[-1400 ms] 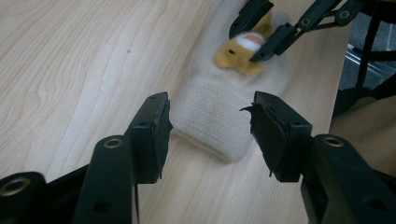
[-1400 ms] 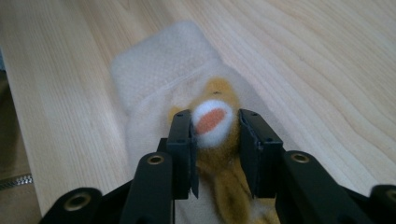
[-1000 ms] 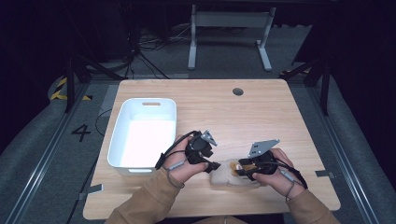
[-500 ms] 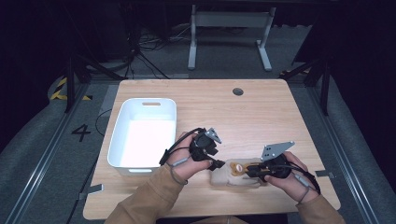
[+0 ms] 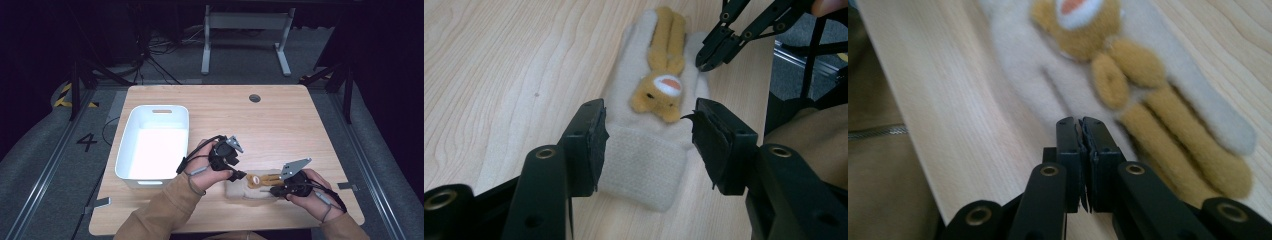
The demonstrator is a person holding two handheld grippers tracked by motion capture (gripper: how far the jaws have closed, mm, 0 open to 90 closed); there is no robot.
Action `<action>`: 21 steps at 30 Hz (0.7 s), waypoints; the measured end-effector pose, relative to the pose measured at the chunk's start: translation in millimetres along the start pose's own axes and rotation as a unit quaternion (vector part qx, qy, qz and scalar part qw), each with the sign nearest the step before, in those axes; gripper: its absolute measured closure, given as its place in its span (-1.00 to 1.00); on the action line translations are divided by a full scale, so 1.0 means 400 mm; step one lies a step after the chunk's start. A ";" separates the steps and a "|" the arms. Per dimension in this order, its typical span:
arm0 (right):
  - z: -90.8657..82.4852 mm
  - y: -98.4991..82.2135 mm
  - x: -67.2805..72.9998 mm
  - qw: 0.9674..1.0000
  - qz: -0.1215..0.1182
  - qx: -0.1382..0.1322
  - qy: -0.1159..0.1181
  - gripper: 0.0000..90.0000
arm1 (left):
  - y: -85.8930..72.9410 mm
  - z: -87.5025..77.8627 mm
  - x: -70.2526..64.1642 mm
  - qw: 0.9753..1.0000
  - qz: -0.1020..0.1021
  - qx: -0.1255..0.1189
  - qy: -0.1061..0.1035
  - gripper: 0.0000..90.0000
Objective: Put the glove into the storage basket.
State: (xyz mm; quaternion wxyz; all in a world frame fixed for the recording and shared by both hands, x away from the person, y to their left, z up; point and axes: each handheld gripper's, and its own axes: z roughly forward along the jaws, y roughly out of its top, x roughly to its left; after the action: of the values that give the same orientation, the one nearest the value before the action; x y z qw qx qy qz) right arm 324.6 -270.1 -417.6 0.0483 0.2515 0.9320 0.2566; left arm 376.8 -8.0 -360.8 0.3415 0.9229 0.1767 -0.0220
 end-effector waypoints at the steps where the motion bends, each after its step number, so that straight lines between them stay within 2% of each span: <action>1: 0.002 -0.001 -0.001 1.000 -0.001 0.002 -0.004 0.93 | 0.000 0.000 0.000 1.000 0.001 0.001 0.000 0.07; 6: -0.001 -0.001 -0.007 1.000 -0.009 0.005 -0.021 0.91 | -0.002 -0.003 -0.001 1.000 0.000 0.003 -0.001 0.07; 7: 0.002 -0.002 -0.009 0.999 -0.014 0.013 -0.029 0.90 | -0.004 -0.004 0.000 1.000 -0.001 0.001 0.000 0.07; 9: 0.005 -0.002 -0.009 0.999 -0.013 0.016 -0.030 0.90 | -0.004 -0.005 -0.001 1.000 -0.003 0.002 0.001 0.07; 12: 0.013 -0.004 -0.012 0.999 -0.018 0.016 -0.026 0.83 | -0.005 -0.005 -0.002 1.000 -0.002 -0.001 0.003 0.07; 13: 0.012 -0.002 -0.012 1.000 -0.024 0.011 -0.015 0.75 | -0.005 -0.006 -0.002 1.000 -0.002 -0.001 0.003 0.07; 17: 0.012 0.000 -0.007 1.000 -0.028 0.011 -0.003 0.69 | -0.006 -0.006 -0.001 1.000 -0.002 0.001 0.003 0.07; 18: 0.015 0.000 -0.006 0.999 -0.030 0.013 -0.002 0.63 | -0.006 -0.006 -0.001 1.000 -0.001 0.002 0.002 0.07; 19: 0.022 0.000 -0.003 0.999 -0.030 0.023 0.001 0.49 | -0.006 -0.007 -0.001 1.000 -0.001 0.002 0.002 0.07; 21: 0.028 -0.003 -0.004 0.999 -0.036 0.022 -0.002 0.44 | -0.006 -0.007 -0.002 1.000 -0.001 0.001 0.002 0.07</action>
State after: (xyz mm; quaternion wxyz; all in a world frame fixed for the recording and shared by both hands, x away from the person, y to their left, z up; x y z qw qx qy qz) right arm 328.0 -266.6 -427.8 0.0534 0.2191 0.9458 0.2335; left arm 375.1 -4.6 -360.0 0.3406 0.9229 0.1781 -0.0211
